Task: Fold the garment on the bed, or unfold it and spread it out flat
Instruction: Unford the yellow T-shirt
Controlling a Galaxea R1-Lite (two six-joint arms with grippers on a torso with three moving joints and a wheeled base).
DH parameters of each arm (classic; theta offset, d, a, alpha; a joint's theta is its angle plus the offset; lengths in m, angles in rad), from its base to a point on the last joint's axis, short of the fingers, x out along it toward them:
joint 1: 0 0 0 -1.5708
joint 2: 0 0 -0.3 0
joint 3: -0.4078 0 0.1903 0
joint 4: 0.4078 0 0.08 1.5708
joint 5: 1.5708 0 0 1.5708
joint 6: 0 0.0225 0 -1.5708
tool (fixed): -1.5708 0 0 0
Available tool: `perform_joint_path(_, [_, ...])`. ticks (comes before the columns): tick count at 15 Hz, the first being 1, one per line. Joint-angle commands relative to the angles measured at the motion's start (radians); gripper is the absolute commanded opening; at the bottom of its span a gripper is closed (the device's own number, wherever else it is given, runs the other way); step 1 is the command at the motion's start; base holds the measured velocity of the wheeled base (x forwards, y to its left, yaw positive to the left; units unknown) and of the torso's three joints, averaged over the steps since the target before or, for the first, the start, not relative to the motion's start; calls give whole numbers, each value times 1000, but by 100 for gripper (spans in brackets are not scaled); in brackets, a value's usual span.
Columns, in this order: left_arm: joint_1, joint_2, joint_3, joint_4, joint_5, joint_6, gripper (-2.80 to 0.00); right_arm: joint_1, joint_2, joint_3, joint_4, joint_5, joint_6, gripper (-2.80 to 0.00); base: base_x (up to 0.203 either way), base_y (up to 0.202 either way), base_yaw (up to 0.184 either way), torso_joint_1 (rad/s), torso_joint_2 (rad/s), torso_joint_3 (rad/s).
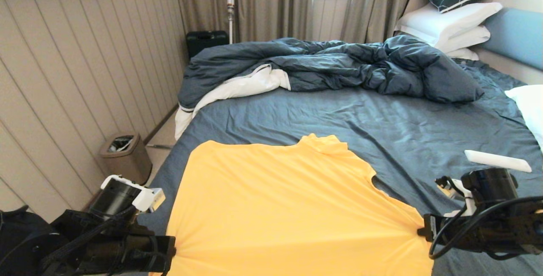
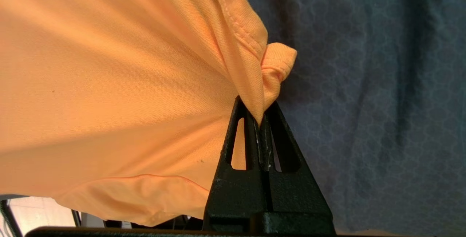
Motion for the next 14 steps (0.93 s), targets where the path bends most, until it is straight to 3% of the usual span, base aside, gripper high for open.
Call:
perform_joint_path(1, [0,1,16,-2,-1,-3,-280,-2,-6,17,0,1,-10,-280,0,0,0,0,0,0])
perform_joint_path(12, [0,3,48,-10,-1,-4,-280,-28,-20,57,1,1,-55,-280,0,0,0,0,0,0])
perform_joint_path(13, [0,4,48,-10,1,-3,-280,-28,-22,57,0,1,-55,0,0,0,0,0,0,0])
perform_joint_path(14, [-1,3,48,-10,1,-4,-280,-26,-22,57,-2,1,-55,0,0,0,0,0,0,0])
